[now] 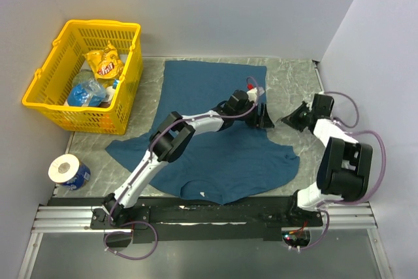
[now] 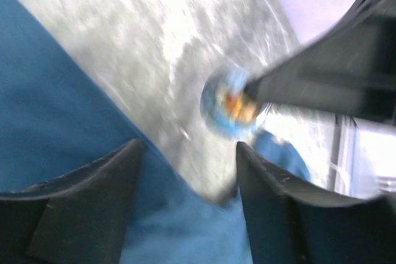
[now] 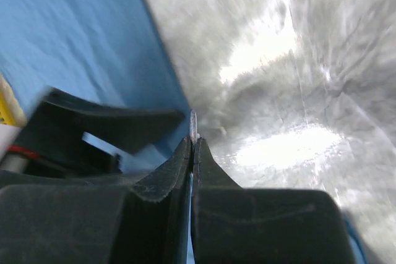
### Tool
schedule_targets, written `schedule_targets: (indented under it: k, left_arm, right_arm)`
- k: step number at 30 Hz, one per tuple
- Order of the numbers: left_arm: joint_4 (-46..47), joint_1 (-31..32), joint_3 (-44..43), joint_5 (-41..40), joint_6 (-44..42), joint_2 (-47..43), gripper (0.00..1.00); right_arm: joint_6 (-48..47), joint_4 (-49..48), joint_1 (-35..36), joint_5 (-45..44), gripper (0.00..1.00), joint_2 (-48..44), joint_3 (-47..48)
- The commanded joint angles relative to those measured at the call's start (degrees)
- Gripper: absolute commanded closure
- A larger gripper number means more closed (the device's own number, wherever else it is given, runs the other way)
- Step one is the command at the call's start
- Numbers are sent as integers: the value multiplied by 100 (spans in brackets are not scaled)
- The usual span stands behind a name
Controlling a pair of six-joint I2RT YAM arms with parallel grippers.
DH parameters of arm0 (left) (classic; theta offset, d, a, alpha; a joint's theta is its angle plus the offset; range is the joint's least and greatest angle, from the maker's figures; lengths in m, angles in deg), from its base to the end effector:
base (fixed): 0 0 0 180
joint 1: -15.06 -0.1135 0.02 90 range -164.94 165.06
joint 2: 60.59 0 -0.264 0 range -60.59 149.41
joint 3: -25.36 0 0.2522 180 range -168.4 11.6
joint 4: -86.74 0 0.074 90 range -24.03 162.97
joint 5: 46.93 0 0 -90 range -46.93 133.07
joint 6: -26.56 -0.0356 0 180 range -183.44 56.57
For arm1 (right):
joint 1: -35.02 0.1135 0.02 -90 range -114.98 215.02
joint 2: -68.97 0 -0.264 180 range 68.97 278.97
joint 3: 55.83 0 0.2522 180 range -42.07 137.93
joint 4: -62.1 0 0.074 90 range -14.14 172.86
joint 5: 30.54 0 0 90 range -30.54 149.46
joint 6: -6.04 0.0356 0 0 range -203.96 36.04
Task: Pin the brooch onto the clothing
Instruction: Pick up the brooch from the center of the board.
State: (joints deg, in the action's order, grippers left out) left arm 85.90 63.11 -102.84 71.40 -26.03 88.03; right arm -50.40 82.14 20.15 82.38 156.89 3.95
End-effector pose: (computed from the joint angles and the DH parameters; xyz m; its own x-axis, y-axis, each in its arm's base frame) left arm 0.3751 -0.4426 0.1248 -0.7698 0.0566 -0.6357 0.6076 0.3700 -0.7028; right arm 0.2974 -0.0646 0.1788 -0.6083 0.6883 -0.3952 0.3860 0.6916 0.6105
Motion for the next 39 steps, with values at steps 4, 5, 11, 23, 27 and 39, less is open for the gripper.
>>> schedule_targets:
  k: [4, 5, 11, 23, 27, 39]
  left_arm:
    - [1571, -217, 1237, 532, 1286, -1141, 16]
    - [1720, -304, 1361, 515, 1478, -1377, 11]
    - [2688, -831, 2345, 585, 1998, -2492, 1]
    - [291, -1272, 3347, -204, -539, -4894, 4]
    - [-97, -1027, 3778, -1100, -1567, -5369, 4]
    - [744, 485, 4315, -4380, -3195, -5396, 11]
  right_arm:
    - [-429, 645, 46, -534, 100, -1057, 785]
    - [-482, 733, 72, -569, 100, -1232, 916]
    - [-974, 1137, 616, -850, 100, -1690, 1620]
    - [-1249, 989, 1891, 203, 100, -1383, 2473]
    - [-861, 1269, 2058, -6, 100, -1243, 2753]
    - [441, 1815, 2235, -745, 100, -1154, 2834]
